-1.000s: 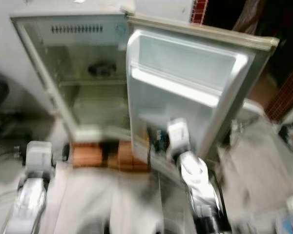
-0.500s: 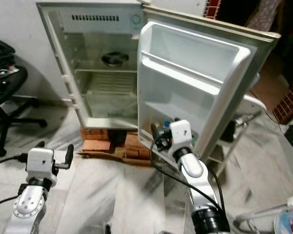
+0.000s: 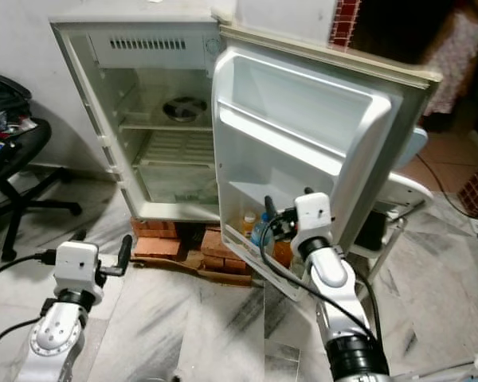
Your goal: Restocking fridge
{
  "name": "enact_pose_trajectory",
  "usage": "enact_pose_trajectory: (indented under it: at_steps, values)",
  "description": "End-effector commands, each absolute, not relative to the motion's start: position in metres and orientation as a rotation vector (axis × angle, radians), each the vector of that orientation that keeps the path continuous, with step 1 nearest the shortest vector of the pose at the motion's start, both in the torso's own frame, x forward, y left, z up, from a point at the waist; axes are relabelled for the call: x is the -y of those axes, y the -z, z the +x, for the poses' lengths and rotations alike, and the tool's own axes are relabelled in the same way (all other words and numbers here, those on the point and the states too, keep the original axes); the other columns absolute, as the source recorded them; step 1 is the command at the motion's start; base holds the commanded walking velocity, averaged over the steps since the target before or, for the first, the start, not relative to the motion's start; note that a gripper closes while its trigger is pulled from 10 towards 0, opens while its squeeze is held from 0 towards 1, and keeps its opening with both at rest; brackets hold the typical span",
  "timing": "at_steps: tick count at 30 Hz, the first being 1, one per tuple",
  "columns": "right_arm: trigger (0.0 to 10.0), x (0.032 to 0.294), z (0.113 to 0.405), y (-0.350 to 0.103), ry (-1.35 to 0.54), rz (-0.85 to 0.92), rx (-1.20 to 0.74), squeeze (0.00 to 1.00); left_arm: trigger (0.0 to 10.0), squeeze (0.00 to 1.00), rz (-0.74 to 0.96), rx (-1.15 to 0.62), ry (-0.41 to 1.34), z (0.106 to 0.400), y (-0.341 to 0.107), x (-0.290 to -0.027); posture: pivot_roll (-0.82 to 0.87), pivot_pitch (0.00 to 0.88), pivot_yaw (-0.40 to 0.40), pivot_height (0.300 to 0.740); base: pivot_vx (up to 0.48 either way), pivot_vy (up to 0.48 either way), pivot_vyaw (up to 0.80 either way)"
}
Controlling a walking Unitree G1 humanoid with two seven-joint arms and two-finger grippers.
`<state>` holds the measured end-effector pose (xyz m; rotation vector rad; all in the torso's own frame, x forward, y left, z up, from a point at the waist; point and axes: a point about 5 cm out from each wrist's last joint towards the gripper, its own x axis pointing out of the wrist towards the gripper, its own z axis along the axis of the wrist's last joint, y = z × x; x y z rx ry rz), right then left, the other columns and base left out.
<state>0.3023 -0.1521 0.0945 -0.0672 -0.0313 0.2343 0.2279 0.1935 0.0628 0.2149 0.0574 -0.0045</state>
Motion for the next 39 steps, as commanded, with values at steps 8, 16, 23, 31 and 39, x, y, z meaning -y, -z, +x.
enact_pose_trajectory:
  at_steps: [8, 16, 23, 31, 39]
  values:
    - [10.0, 0.118, 0.287, -0.089, -0.602, 0.111, -0.025, 0.0, 10.0, 0.0, 0.222, -0.052, -0.014, 0.231, -0.065, -0.196, 0.04, 0.036, 0.01, 0.74, 0.193, -0.213, 0.0]
    - [10.0, 0.121, 0.231, -0.057, -1.195, 0.067, -0.322, 0.0, 10.0, 0.0, 0.214, -0.053, -0.016, 0.23, -0.063, -0.194, 0.04, 0.037, 0.005, 0.74, 0.0, 0.0, 0.0]
    - [10.0, 0.147, 0.245, -0.038, -1.072, -0.177, -0.437, 0.0, 10.0, 0.0, 0.215, -0.068, -0.041, 0.23, -0.06, -0.192, 0.04, 0.037, 0.004, 0.74, 0.0, 0.0, 0.0]
    - [10.0, 0.165, 0.261, -0.03, -0.92, -0.292, -0.488, 0.0, 10.0, 0.0, 0.231, -0.083, -0.031, 0.228, -0.056, -0.191, 0.04, 0.038, 0.005, 0.74, 0.0, -0.257, 0.0]
    - [10.0, 0.158, 0.261, -0.022, -0.913, -0.321, -0.477, 0.0, 10.0, 0.0, 0.239, -0.085, -0.031, 0.228, -0.056, -0.191, 0.04, 0.038, 0.008, 0.74, 0.0, -0.431, 0.0]
